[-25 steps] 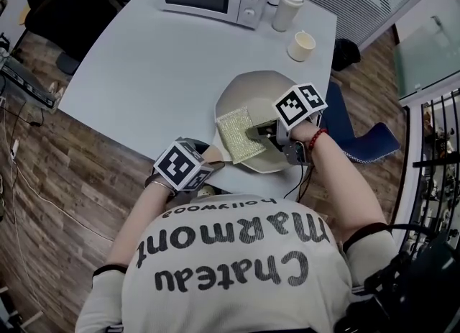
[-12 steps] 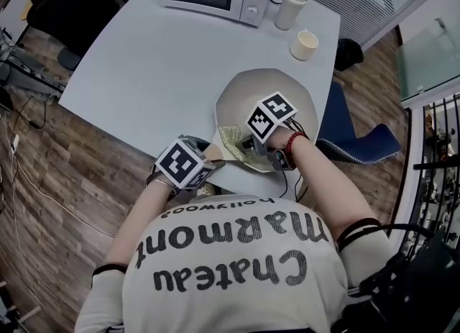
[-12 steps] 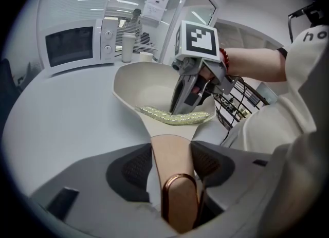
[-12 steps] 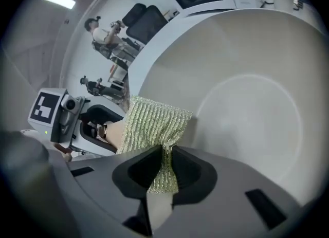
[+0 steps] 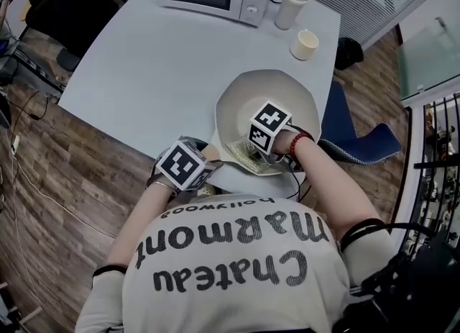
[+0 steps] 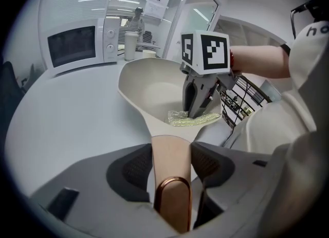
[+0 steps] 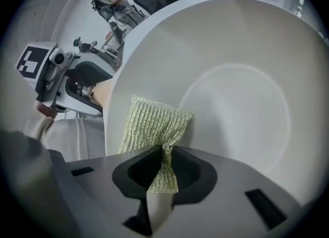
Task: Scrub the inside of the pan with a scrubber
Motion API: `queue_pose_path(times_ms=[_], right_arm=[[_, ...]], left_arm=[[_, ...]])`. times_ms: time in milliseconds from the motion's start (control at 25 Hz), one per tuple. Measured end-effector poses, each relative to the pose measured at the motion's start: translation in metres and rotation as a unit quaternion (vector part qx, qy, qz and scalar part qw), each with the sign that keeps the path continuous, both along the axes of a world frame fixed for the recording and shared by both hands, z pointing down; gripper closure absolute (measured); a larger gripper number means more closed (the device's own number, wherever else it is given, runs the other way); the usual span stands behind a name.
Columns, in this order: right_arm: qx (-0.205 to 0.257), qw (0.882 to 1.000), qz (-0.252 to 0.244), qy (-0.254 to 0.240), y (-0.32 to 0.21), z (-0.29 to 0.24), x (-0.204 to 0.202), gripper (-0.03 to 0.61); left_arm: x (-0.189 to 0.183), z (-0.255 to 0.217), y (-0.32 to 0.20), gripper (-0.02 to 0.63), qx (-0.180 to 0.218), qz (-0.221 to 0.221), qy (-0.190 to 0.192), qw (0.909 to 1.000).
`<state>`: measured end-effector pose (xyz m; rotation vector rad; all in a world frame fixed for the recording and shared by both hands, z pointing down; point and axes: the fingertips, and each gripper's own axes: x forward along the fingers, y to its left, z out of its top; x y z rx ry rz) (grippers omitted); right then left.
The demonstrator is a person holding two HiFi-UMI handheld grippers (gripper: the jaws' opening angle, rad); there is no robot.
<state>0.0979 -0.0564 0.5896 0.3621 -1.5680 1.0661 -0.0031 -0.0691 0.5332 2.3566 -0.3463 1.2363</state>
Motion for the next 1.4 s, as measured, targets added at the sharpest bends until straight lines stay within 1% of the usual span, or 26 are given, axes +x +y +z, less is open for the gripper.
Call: queue_pose_path(times_ms=[240,480,640,720,840,960,1080,1200,1280,1400], right_arm=[[0.002,1.000,-0.003,0.004,0.009,-0.004,0.018,0.512],[-0.005,0.998,-0.044,0.036,0.020,-0.011,0.051,0.512],[-0.005,0.997,-0.064,0.044,0.023,-0.013,0.063,0.512],[0.005,0.993,-0.092,0.073,0.023,-0.013,0.074,0.512],[0.031,0.981,-0.144,0.124,0.019,-0.018,0.093,0.512],[0.048,0.968,-0.189,0.156,0.017,-0.022,0.104,0.512],[0.072,0.951,-0.238,0.183,0.011,-0.019,0.113,0.512],[0.082,0.940,-0.264,0.200,0.008,-0.017,0.120,0.512],[0.092,0.931,-0.275,0.223,0.002,-0.017,0.129,0.512],[0.116,0.908,-0.299,0.270,-0.010,-0.017,0.148,0.512]], left_arm=[[0.001,-0.002,0.000,0.380,-0.004,0.000,-0.001,1.0000],[0.001,-0.002,-0.003,0.380,0.000,0.005,-0.006,1.0000],[0.004,-0.002,-0.002,0.380,-0.003,0.009,-0.005,0.9999],[0.004,-0.001,-0.001,0.380,-0.003,0.013,-0.005,0.9999],[0.003,0.000,-0.001,0.380,-0.005,0.016,-0.002,0.9999],[0.005,-0.002,-0.002,0.380,-0.006,0.019,-0.004,0.9998],[0.007,-0.001,-0.001,0.380,-0.006,0.022,-0.004,0.9997],[0.006,-0.002,0.000,0.380,-0.005,0.024,-0.005,0.9997],[0.006,-0.002,0.000,0.380,-0.003,0.025,-0.006,0.9997],[0.008,-0.003,0.002,0.379,-0.002,0.027,-0.006,0.9996]])
